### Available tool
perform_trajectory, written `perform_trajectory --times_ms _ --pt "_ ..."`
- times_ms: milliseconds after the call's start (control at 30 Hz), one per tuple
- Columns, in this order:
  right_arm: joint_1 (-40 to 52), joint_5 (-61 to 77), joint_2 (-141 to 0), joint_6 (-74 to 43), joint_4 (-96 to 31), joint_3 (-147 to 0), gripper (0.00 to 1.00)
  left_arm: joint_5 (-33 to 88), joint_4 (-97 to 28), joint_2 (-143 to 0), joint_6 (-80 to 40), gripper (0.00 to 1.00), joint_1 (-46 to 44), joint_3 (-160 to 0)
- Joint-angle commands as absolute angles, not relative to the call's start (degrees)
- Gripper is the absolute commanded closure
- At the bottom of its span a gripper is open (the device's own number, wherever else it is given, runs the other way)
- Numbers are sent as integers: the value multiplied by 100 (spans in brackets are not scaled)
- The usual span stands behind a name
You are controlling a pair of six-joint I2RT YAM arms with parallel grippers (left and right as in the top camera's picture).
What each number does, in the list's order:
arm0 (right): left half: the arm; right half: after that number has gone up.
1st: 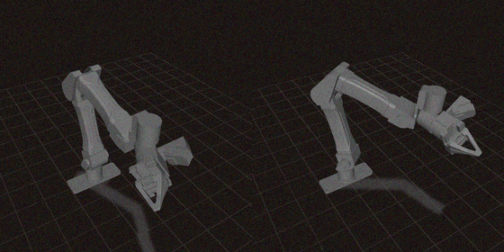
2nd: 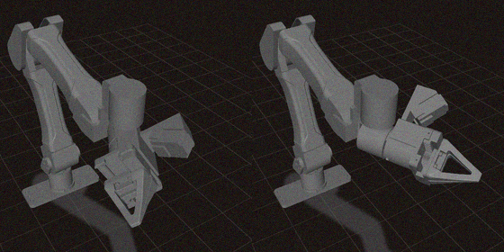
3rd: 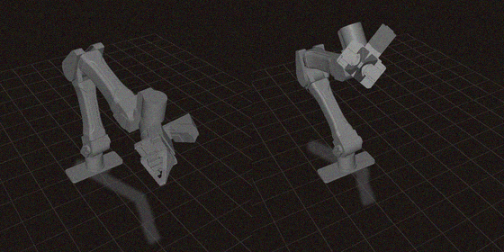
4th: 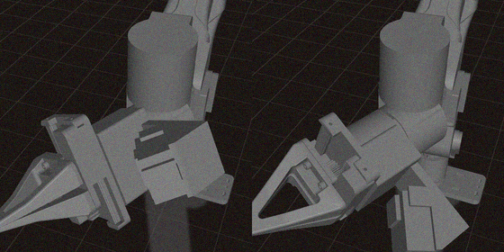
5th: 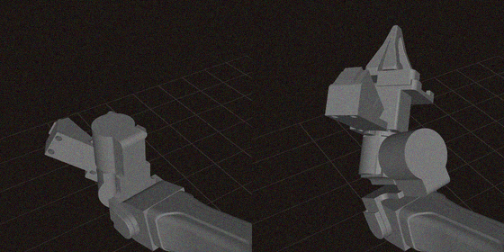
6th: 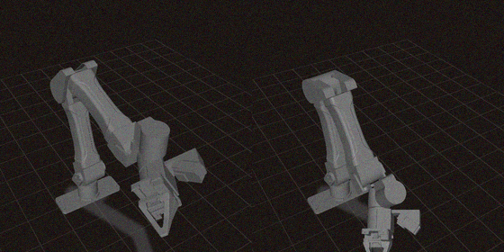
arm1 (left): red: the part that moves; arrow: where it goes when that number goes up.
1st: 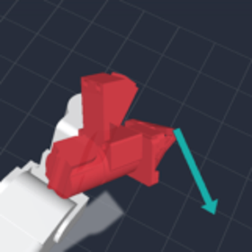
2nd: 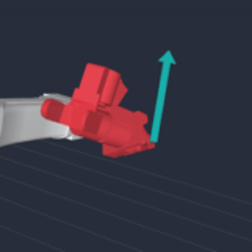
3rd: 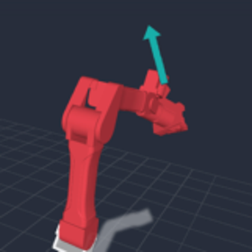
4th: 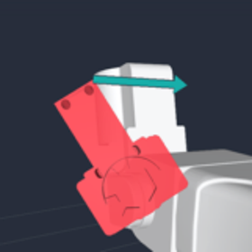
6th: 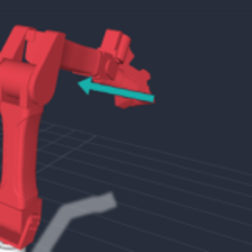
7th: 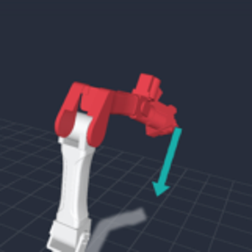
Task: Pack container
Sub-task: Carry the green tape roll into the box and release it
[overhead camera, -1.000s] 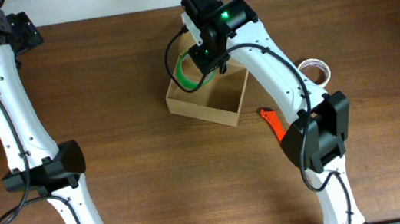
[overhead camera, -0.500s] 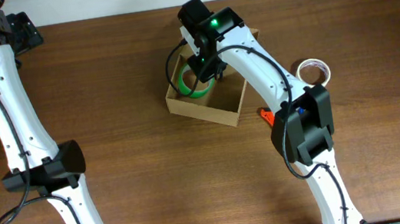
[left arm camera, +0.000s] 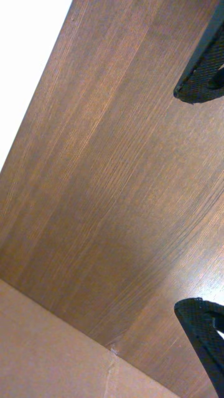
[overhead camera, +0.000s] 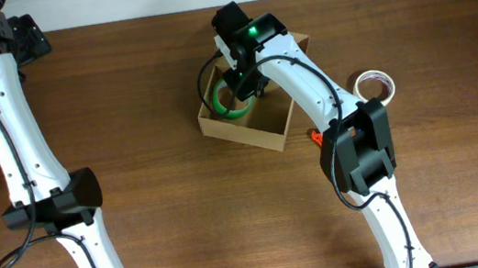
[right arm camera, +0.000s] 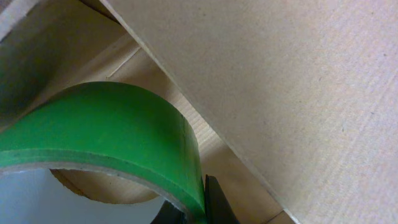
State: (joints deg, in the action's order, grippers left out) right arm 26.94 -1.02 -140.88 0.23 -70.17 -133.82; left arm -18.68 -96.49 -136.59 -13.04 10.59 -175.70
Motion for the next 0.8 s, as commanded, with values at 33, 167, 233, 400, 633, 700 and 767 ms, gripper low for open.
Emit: perform_trajectory --times_ms 33,167,233,400,633,700,767 --pt "2661 -21 -14289 -3 -7006 -13404 96 -1887 -9666 -13531 -1253 0 1083 -17526" --pt "2661 -23 -14355 -27 -7028 -13402 96 -1887 -9666 -13531 -1253 0 1083 -17526" --pt "2661 -23 -14370 -30 -7030 -13402 96 -1887 -9666 -13531 -1253 0 1083 -17526" --pt "2661 -23 -14372 -30 -7059 -13402 96 -1887 -9666 -13531 -1251 0 1083 -17526" --pt "2661 130 -14300 -45 -7367 -13406 50 -1887 -9666 -13531 -1251 0 1083 -17526" --pt "2661 148 -14178 -40 -7428 -13406 50 -1887 -9666 -13531 -1253 0 1083 -17526" --pt "2661 148 -13931 30 -7474 -13417 50 -1887 -9666 -13531 -1253 0 1083 -17526"
